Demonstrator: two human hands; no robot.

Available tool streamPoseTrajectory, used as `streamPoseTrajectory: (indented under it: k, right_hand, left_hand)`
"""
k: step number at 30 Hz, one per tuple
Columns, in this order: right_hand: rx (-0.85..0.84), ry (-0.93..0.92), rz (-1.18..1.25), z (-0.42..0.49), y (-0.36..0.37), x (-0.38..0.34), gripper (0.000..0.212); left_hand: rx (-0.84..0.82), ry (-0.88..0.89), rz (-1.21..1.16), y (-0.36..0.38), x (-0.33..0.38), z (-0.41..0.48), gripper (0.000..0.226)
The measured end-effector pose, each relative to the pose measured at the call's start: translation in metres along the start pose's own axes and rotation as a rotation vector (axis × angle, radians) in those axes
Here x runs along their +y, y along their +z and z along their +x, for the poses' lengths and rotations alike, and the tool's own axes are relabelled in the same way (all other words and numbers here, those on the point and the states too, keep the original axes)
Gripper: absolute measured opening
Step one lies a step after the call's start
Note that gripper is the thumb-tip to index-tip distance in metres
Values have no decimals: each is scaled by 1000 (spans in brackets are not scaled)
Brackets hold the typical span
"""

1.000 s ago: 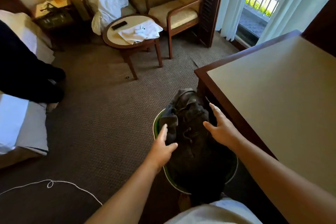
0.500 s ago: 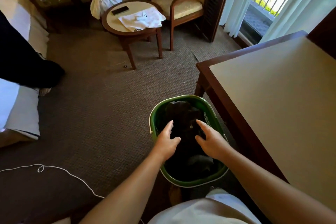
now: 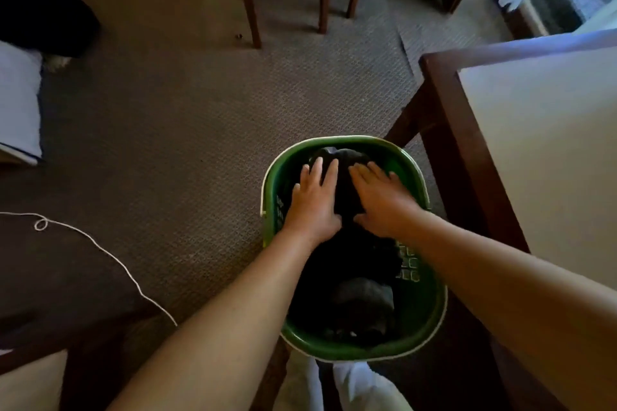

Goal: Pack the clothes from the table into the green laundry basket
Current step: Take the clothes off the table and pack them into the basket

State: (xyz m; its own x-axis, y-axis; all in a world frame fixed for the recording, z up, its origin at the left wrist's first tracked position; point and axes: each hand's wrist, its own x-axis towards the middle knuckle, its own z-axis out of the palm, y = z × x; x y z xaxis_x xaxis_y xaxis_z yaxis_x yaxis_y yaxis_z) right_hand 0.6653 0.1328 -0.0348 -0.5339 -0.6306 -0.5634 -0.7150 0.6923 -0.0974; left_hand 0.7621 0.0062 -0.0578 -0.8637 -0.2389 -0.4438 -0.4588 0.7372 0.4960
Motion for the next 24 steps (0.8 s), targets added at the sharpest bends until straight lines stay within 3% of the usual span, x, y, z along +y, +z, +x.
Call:
streamPoseTrajectory:
  k: [4, 9, 12, 14, 19, 24]
  right_hand:
    - [-42, -41, -279, 79, 56, 35, 140]
    - [-304, -72, -202, 135, 145, 45, 142]
    - [-397, -62, -245, 156, 180, 40, 161]
    - [-352, -67, -254, 170, 195, 42, 166]
    - [-226, -104, -248, 183, 229, 52, 168]
    - [-291, -116, -183, 212, 243, 64, 169]
  left_hand:
    - [-111, 70, 317, 53, -38, 73, 131]
    - [-417, -96, 410, 133, -80, 122, 158]
    - [-387, -96, 383, 167, -99, 134, 159]
    - [-309, -99, 368, 183, -112, 145, 159]
    - [-171, -123, 333, 220, -130, 160, 146]
    - [-149, -133, 297, 239, -136, 182, 131]
